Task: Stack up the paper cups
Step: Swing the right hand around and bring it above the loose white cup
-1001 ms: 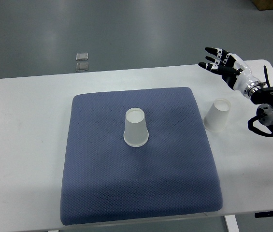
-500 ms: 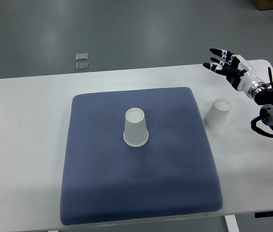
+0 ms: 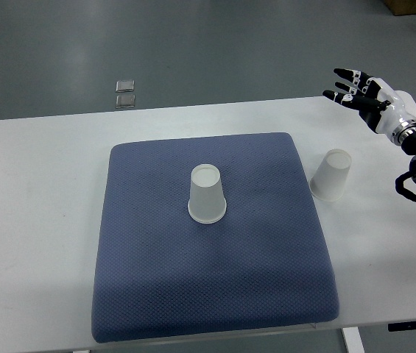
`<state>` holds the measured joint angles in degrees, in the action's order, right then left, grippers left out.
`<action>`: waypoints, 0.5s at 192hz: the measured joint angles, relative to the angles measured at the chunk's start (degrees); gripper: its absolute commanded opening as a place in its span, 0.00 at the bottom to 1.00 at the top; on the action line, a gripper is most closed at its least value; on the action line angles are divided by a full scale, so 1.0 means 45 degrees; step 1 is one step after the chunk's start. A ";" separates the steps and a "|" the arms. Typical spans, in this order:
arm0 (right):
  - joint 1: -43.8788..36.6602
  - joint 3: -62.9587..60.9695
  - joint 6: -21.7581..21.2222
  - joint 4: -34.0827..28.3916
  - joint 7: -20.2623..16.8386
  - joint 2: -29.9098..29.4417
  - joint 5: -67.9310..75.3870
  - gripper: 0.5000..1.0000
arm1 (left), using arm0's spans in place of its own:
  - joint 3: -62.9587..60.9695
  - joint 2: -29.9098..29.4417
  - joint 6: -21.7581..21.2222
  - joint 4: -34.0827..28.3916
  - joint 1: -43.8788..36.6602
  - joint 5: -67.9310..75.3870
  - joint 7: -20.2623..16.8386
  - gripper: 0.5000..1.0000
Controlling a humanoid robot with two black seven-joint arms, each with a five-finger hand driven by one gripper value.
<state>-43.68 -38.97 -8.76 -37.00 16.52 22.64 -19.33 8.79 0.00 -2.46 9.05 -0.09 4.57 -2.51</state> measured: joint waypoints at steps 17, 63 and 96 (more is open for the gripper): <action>0.0000 0.0005 -0.0194 0.0000 0.0000 0.0137 0.0000 0.86 | 0.0000 0.0000 0.0000 0.0001 0.0000 0.0000 0.0000 1.00; 0.0000 -0.0152 -0.1700 -0.0082 -0.0011 0.1090 0.0043 0.85 | 0.0000 0.0000 0.0000 0.0001 0.0000 0.0000 0.0000 1.00; -0.0082 -0.0138 -0.2734 -0.0297 -0.0010 0.2301 -0.0056 0.85 | 0.0000 0.0000 0.0000 0.0001 0.0000 0.0000 0.0000 1.00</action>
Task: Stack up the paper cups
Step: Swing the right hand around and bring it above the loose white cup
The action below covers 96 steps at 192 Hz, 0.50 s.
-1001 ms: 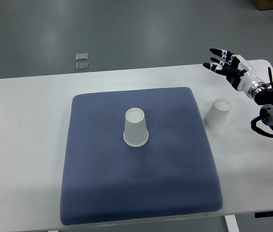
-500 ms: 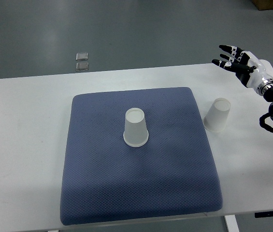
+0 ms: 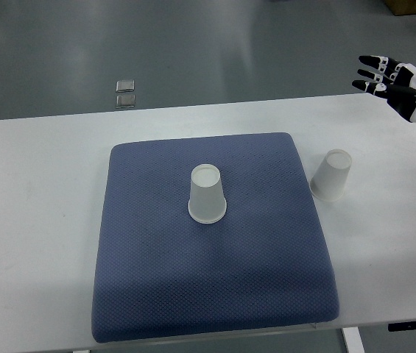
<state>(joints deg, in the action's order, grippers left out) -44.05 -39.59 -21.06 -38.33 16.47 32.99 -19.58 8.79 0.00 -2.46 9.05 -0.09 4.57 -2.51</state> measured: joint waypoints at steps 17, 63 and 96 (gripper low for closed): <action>-0.0074 0.0154 -0.0246 -0.0340 0.0008 0.0722 -0.0239 0.85 | 0.0000 0.0000 0.0000 0.0000 0.0000 0.0000 0.0000 1.00; -0.0152 0.0229 -0.0519 -0.1695 0.0692 0.2042 -0.4530 0.84 | 0.0001 0.0000 0.0000 -0.0002 0.0000 0.0000 0.0000 1.00; -0.0154 0.0230 -0.0100 -0.2547 0.1220 0.2220 -0.8004 0.83 | 0.0001 0.0000 0.0000 -0.0003 0.0000 0.0000 -0.0001 1.00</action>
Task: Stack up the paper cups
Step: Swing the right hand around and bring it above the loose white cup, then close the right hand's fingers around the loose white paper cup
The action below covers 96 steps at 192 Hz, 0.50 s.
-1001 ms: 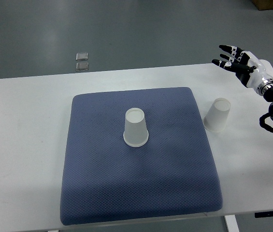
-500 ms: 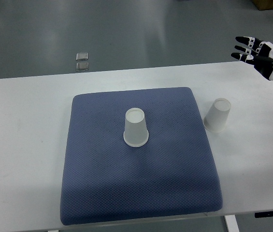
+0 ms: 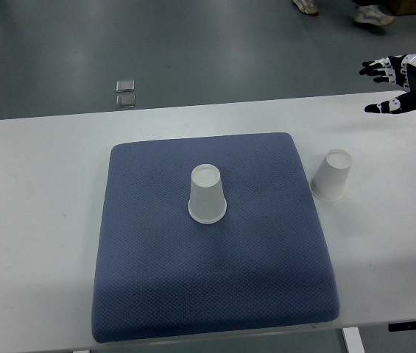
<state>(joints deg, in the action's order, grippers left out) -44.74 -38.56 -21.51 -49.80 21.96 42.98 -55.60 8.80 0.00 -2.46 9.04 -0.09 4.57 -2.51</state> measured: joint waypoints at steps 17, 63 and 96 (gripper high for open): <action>0.0001 0.0011 0.0238 -0.0409 0.0131 0.0003 -0.1696 0.83 | 0.0000 0.0000 0.0000 0.0000 0.0000 0.0000 0.0000 1.00; 0.0021 0.0580 0.0359 -0.0967 0.0177 -0.0048 -0.4928 0.88 | 0.0000 0.0000 0.0000 0.0000 0.0000 -0.0001 0.0000 1.00; -0.0025 0.1055 0.0517 -0.0984 0.0177 -0.0092 -0.5543 0.87 | 0.0006 0.0000 0.0000 0.0000 0.0000 -0.0001 -0.0001 1.00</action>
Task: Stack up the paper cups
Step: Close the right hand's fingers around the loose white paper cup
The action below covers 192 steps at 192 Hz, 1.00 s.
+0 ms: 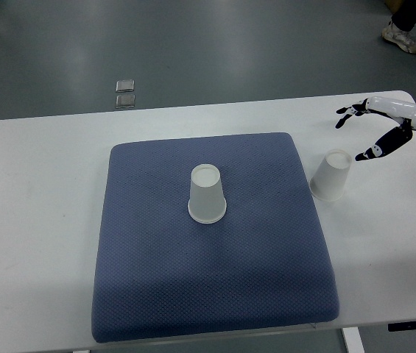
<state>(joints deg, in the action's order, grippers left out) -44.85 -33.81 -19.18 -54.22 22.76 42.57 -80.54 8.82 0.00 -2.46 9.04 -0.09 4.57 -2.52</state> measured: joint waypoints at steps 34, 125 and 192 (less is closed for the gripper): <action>-0.0031 0.0632 0.0481 0.0004 -0.0063 -0.0357 -0.0605 0.86 | -0.0001 0.0000 0.0000 0.0000 0.0000 0.0000 0.0000 1.00; -0.0272 0.1253 0.1132 0.0502 -0.0175 -0.1339 -0.1355 0.84 | -0.0007 0.0000 0.0000 0.0000 0.0000 0.0000 0.0000 1.00; -0.0462 0.2843 0.2688 0.1520 -0.0158 -0.1903 -0.1724 0.79 | -0.0008 0.0000 0.0000 0.0000 0.0000 0.0000 0.0000 1.00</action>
<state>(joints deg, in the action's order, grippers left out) -46.93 -21.02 -7.09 -47.38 22.05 34.00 -88.30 8.79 0.00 -2.46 9.04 -0.09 4.57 -2.52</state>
